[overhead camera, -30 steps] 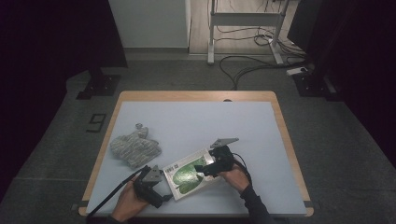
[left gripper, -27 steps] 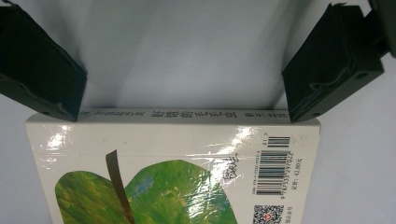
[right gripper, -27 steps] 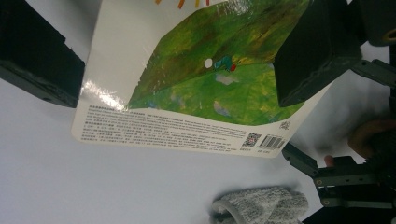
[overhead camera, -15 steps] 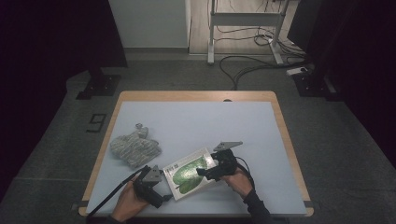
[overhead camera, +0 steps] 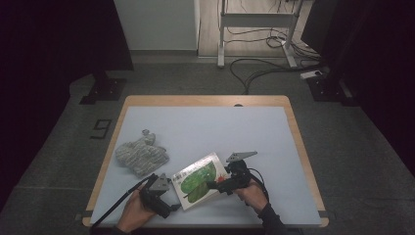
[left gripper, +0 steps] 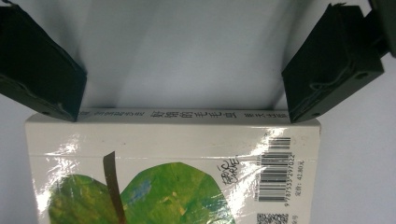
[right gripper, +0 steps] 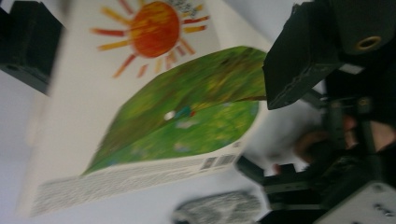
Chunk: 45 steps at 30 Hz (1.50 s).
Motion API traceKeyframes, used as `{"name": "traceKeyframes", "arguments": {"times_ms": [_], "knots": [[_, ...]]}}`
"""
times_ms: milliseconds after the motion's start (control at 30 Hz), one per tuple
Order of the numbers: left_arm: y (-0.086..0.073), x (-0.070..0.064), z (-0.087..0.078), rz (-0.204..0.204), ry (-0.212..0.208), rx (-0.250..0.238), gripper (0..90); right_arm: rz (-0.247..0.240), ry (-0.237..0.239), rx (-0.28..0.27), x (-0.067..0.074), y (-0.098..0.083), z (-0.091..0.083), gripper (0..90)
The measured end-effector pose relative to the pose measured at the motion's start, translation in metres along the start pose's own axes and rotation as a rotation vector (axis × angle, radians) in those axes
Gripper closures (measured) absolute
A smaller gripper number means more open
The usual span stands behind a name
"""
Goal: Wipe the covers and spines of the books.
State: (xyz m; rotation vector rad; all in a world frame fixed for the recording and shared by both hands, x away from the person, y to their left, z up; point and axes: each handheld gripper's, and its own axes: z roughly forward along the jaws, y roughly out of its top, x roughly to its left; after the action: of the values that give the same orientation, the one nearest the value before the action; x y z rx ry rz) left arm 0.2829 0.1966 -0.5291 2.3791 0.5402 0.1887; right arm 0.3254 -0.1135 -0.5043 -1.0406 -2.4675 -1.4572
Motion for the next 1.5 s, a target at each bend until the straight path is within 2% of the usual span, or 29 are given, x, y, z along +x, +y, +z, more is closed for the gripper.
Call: {"name": "traceKeyframes", "arguments": {"times_ms": [67, 233, 300, 500, 700, 767, 1000, 1167, 1500], "knots": [[0.0, 0.0, 0.0, 0.0, 0.0, 0.0, 0.0, -0.044, -0.041, 0.014, 0.005, 0.001, 0.001, 9.3], [0.0, 0.0, 0.0, 0.0, 0.0, 0.0, 0.0, -0.078, -0.05, 0.048, 0.001, 0.005, -0.002, 12.9], [0.0, 0.0, 0.0, 0.001, 0.0, 0.0, 0.0, -0.107, -0.061, 0.069, -0.001, 0.007, -0.002, 13.5], [0.0, 0.0, 0.0, 0.003, 0.002, 0.001, 0.0, -0.155, -0.036, 0.11, -0.009, 0.015, -0.005, 17.9], [0.0, 0.0, 0.0, 0.003, 0.002, 0.0, 0.0, -0.204, -0.033, 0.173, -0.009, 0.024, -0.009, 32.9], [0.0, 0.0, 0.0, 0.001, 0.0, 0.0, 0.0, -0.214, -0.037, 0.189, -0.007, 0.026, -0.01, 35.0], [0.0, 0.0, -0.001, -0.012, -0.002, -0.001, 0.0, -0.226, -0.038, 0.204, -0.007, 0.025, -0.013, 42.6], [0.0, 0.004, -0.005, -0.061, -0.02, 0.008, 0.0, -0.24, -0.036, 0.197, -0.008, 0.02, -0.016, 47.1], [0.002, 0.007, -0.01, -0.093, -0.044, -0.012, 0.0, -0.271, -0.038, 0.177, -0.007, 0.011, -0.023, 54.7]]}}
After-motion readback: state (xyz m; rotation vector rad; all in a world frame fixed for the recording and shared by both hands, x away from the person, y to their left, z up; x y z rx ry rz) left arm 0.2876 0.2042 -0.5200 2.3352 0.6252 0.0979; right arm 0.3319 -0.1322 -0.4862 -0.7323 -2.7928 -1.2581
